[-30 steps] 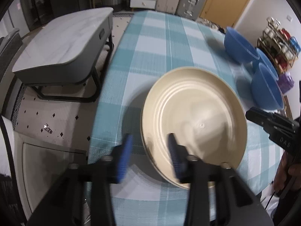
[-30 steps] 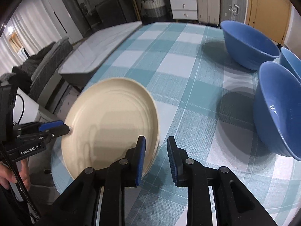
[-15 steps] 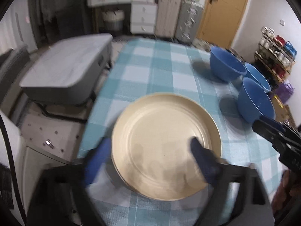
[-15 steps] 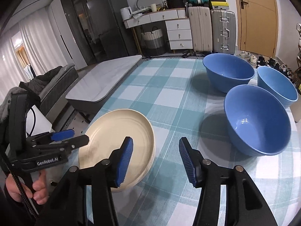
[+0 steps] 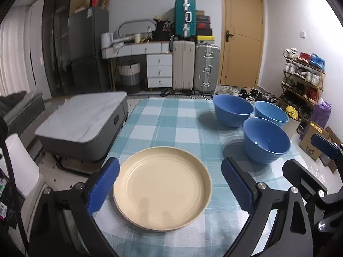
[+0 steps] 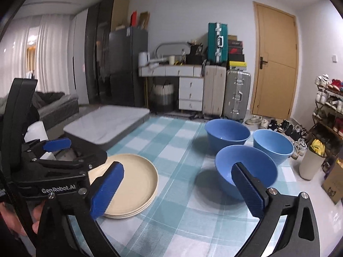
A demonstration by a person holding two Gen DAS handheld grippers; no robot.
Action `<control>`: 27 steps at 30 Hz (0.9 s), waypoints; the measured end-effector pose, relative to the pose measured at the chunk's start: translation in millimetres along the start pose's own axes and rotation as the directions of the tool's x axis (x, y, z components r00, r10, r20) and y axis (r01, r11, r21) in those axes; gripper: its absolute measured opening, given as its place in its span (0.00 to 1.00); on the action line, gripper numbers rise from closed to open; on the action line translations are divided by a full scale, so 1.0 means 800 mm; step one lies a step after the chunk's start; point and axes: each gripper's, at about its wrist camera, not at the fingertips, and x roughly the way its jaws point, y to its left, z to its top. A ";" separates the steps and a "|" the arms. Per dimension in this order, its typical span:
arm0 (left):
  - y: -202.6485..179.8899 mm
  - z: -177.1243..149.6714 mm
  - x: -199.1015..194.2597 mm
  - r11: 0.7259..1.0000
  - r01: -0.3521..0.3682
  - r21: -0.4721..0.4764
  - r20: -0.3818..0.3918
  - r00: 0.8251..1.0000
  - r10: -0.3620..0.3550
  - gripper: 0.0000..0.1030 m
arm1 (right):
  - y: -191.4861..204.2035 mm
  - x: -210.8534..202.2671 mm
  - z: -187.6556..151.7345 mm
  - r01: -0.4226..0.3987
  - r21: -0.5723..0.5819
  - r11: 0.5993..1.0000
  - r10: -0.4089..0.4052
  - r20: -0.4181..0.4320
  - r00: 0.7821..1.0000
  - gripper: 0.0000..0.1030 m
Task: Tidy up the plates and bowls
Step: 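Move both tools toward the nearest blue bowl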
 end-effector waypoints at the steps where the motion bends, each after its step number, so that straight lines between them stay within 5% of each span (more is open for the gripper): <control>1: -0.004 0.000 -0.003 1.000 0.006 0.004 0.005 1.000 -0.006 0.94 | -0.004 -0.008 -0.002 -0.004 0.012 1.000 0.004 0.008 1.000 0.99; 17: -0.064 -0.012 -0.016 0.998 0.036 0.043 0.045 0.998 -0.038 0.94 | -0.065 -0.088 -0.042 0.158 0.125 0.979 -0.169 0.083 0.982 0.99; 27: -0.081 -0.023 0.003 0.996 0.022 0.081 -0.001 1.000 -0.022 0.94 | -0.068 -0.074 -0.057 0.172 0.099 0.980 -0.175 0.030 0.984 0.99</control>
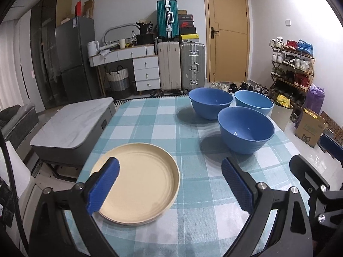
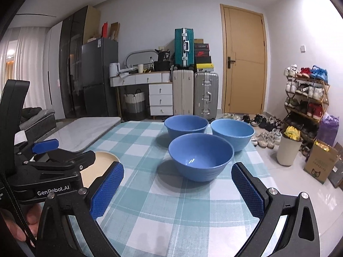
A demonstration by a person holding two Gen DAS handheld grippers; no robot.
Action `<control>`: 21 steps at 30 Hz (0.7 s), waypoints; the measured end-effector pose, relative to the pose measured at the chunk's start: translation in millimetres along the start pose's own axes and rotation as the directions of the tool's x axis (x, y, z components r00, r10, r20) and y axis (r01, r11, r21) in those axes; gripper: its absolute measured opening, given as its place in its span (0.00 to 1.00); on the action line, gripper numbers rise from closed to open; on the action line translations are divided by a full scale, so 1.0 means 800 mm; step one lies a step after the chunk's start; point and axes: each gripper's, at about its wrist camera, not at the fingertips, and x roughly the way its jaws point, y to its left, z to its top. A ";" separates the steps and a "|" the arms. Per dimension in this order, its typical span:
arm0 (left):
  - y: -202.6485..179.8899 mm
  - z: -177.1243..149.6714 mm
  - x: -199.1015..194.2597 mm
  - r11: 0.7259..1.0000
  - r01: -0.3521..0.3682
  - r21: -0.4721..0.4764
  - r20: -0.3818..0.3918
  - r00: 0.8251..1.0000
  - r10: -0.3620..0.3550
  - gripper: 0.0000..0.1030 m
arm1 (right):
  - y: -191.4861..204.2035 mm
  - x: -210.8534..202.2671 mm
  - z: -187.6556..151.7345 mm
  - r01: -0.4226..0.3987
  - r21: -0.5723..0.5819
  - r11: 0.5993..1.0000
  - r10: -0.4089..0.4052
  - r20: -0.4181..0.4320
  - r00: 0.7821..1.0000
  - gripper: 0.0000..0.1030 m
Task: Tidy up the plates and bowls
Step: 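Move both tools toward the nearest blue bowl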
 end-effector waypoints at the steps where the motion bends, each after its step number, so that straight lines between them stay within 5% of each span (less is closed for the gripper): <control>1: -0.001 -0.001 0.003 1.000 0.001 0.005 -0.009 1.000 -0.001 0.94 | 0.000 0.004 -0.001 0.000 0.001 1.000 0.000 -0.004 1.000 0.99; 12: -0.019 -0.005 0.021 0.998 0.031 0.049 -0.097 0.995 -0.026 0.94 | -0.017 0.015 -0.007 0.016 0.033 0.999 -0.016 -0.015 1.000 0.99; 21: -0.032 0.037 0.067 0.997 0.059 0.057 -0.151 0.987 -0.050 0.94 | -0.056 0.027 0.009 0.060 0.057 0.997 -0.058 -0.033 0.998 0.99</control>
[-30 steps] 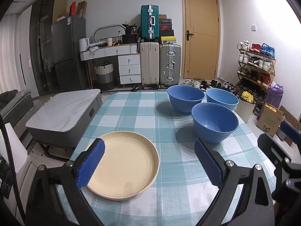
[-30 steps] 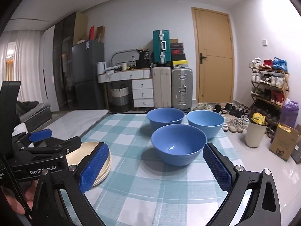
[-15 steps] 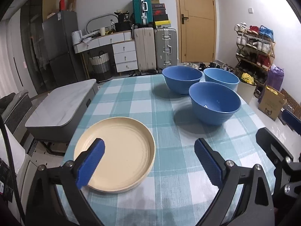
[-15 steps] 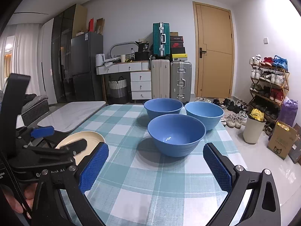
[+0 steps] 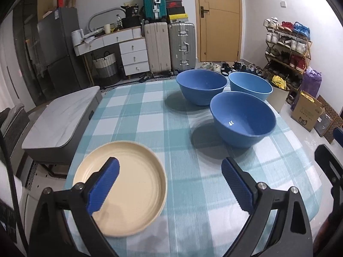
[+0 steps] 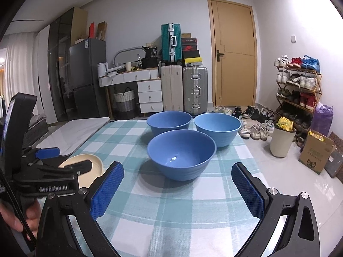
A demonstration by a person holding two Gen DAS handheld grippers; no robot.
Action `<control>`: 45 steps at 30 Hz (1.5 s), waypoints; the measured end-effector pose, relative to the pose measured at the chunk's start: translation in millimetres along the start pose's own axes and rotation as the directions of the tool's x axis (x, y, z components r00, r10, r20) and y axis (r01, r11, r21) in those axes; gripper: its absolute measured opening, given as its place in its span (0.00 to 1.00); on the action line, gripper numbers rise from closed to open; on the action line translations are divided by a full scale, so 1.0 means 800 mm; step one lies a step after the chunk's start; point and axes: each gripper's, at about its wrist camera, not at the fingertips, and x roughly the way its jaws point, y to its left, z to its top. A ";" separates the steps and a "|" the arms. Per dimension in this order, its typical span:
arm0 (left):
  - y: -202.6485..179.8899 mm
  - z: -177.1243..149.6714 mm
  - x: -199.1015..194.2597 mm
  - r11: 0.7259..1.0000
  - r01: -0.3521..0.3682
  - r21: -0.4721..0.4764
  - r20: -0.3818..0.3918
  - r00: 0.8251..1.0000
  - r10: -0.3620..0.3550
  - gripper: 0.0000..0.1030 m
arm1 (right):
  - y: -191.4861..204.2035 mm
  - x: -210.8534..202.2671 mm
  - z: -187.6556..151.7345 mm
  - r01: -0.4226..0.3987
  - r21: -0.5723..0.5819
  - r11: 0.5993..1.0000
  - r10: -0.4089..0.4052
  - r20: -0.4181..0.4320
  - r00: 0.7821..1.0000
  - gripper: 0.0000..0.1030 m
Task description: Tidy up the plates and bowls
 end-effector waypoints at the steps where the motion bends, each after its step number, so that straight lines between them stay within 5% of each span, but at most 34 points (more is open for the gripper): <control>1: -0.002 0.006 0.005 1.000 0.007 0.002 -0.006 1.000 -0.007 0.94 | -0.003 0.002 0.003 0.006 -0.002 1.000 -0.006 -0.004 1.000 0.99; 6: -0.020 0.039 0.044 0.997 0.073 0.021 -0.071 0.995 -0.071 0.94 | -0.039 0.012 0.029 0.018 0.026 0.999 -0.018 -0.014 1.000 0.99; 13: -0.043 0.083 0.104 0.989 0.150 0.001 -0.195 0.970 -0.147 0.94 | -0.092 0.084 0.060 0.046 0.096 0.994 -0.029 -0.172 0.985 0.99; 16: -0.061 0.095 0.131 0.985 0.174 0.001 -0.246 0.955 -0.168 0.94 | -0.106 0.134 0.064 0.109 0.083 0.991 -0.083 -0.270 0.959 0.99; 19: -0.073 0.102 0.158 0.987 0.161 -0.012 -0.273 0.949 -0.158 0.94 | -0.126 0.175 0.061 0.058 0.180 0.982 0.004 -0.325 0.946 0.97; 22: -0.077 0.104 0.189 0.981 0.187 -0.044 -0.328 0.925 -0.191 0.93 | -0.138 0.216 0.062 0.025 0.228 0.973 0.066 -0.383 0.921 0.90; 24: -0.080 0.107 0.204 0.967 0.247 -0.064 -0.356 0.899 -0.253 0.93 | -0.142 0.238 0.062 0.049 0.218 0.975 0.049 -0.423 0.905 0.74; 28: -0.073 0.111 0.218 0.973 0.218 -0.071 -0.336 0.913 -0.229 0.92 | -0.152 0.280 0.053 0.043 0.236 0.971 0.080 -0.489 0.869 0.66; 32: -0.059 0.109 0.240 0.978 0.182 -0.105 -0.378 0.902 -0.209 0.87 | -0.154 0.307 0.041 -0.007 0.297 0.955 0.164 -0.508 0.845 0.56; 36: -0.048 0.097 0.263 0.961 0.213 -0.178 -0.448 0.852 -0.272 0.54 | -0.156 0.318 0.037 -0.014 0.328 0.945 0.189 -0.509 0.840 0.55; 38: -0.049 0.093 0.267 0.952 0.234 -0.196 -0.462 0.835 -0.300 0.46 | -0.154 0.317 0.037 -0.021 0.326 0.945 0.192 -0.503 0.843 0.49; 45: -0.055 0.096 0.258 0.954 0.248 -0.165 -0.449 0.843 -0.297 0.40 | -0.153 0.317 0.034 -0.032 0.328 0.944 0.204 -0.507 0.837 0.31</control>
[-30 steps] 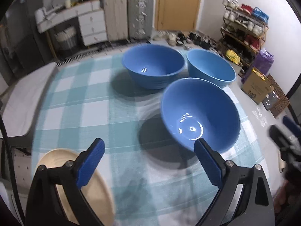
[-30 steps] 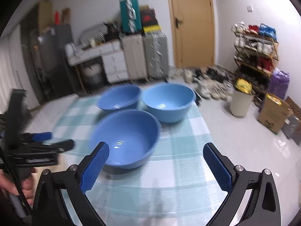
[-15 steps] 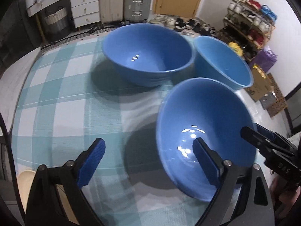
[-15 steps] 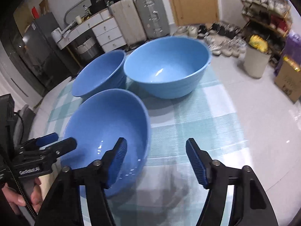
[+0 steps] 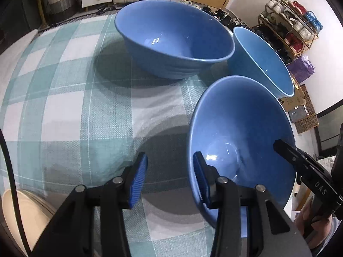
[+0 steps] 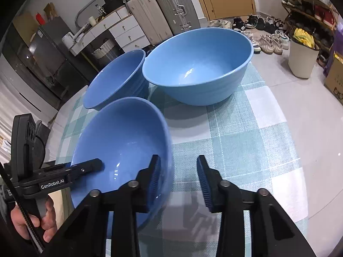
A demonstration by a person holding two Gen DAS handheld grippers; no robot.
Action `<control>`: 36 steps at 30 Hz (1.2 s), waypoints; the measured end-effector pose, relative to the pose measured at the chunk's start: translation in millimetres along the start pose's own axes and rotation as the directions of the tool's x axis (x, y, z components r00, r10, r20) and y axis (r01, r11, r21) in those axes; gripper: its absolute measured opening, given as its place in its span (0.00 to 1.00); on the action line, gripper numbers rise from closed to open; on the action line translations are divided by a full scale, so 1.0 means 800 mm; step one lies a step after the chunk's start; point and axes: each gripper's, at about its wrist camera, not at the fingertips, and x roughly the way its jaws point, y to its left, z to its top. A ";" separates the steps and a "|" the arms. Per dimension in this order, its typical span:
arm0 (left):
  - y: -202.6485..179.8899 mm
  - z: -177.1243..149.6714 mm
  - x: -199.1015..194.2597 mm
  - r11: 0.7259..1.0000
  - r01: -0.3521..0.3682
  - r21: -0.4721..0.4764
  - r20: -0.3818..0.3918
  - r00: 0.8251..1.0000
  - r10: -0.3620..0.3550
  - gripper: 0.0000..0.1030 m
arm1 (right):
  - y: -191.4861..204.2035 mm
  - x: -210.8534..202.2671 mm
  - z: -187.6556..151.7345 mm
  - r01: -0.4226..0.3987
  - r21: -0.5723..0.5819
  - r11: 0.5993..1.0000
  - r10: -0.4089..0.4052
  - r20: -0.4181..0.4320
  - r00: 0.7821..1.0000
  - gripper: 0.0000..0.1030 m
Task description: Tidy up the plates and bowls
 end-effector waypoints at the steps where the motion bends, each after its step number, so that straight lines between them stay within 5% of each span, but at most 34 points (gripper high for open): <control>1: -0.002 0.000 -0.001 1.000 -0.005 0.009 -0.001 1.000 0.005 0.37 | 0.000 -0.003 -0.002 -0.001 -0.001 1.000 0.001 0.003 1.000 0.29; 5: -0.003 0.002 -0.005 0.999 0.038 0.013 -0.005 0.999 -0.038 0.26 | 0.004 -0.005 -0.004 0.023 -0.013 1.000 -0.023 0.008 1.000 0.25; 17: -0.003 -0.002 -0.002 0.991 0.136 -0.022 -0.043 0.990 -0.137 0.16 | 0.013 -0.007 -0.012 0.027 -0.017 0.999 -0.028 -0.018 0.999 0.17; 36: -0.018 -0.031 -0.027 0.993 0.117 0.023 -0.028 0.993 -0.116 0.14 | 0.021 -0.037 -0.035 0.065 -0.028 0.997 -0.065 -0.006 0.998 0.12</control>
